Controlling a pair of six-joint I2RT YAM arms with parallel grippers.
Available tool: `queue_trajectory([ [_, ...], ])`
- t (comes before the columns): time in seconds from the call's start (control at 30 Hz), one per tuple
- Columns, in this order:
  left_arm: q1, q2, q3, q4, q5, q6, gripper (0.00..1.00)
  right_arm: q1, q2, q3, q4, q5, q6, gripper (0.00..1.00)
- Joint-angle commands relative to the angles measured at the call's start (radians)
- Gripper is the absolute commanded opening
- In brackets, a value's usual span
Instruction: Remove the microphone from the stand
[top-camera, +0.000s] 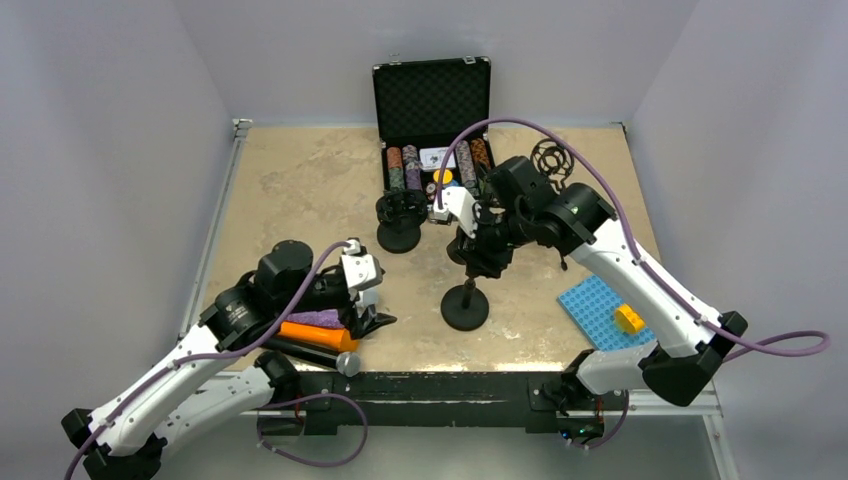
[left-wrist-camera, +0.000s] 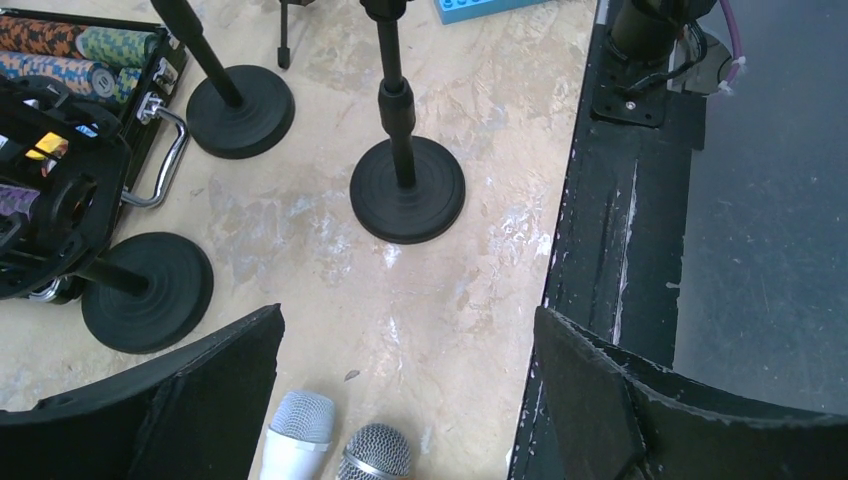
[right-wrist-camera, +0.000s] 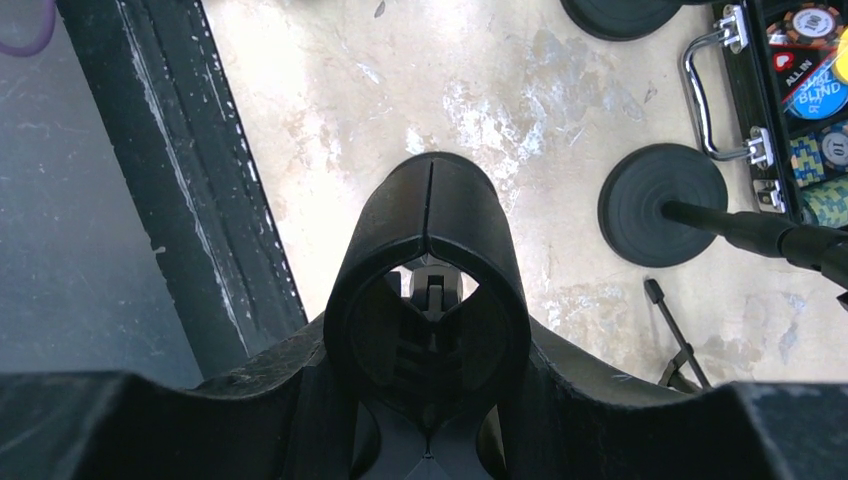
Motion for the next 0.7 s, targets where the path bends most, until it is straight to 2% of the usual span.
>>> queue_trajectory([
  [0.0, 0.015, -0.023, -0.024, 0.065, 0.001, -0.042, 0.99, 0.005, -0.006, -0.047, -0.003, 0.07, -0.039, 0.0],
  [0.33, 0.051, -0.04, -0.062, 0.133, 0.061, -0.085, 0.98, 0.006, -0.015, -0.207, 0.106, 0.078, -0.011, 0.0],
  [0.43, 0.06, -0.034, -0.062, 0.129, 0.063, -0.092, 0.98, 0.006, -0.024, -0.244, 0.132, 0.069, -0.004, 0.05],
  [0.47, 0.06, -0.033, -0.063, 0.129, 0.064, -0.091, 0.98, 0.006, -0.026, -0.254, 0.14, 0.075, -0.003, 0.11],
  [0.57, 0.063, -0.033, -0.066, 0.135, 0.062, -0.081, 0.98, 0.006, -0.028, -0.219, 0.145, 0.091, 0.011, 0.45],
  [0.67, 0.075, -0.032, -0.073, 0.143, 0.062, -0.079, 0.98, 0.002, -0.025, -0.129, 0.118, 0.124, 0.032, 0.69],
])
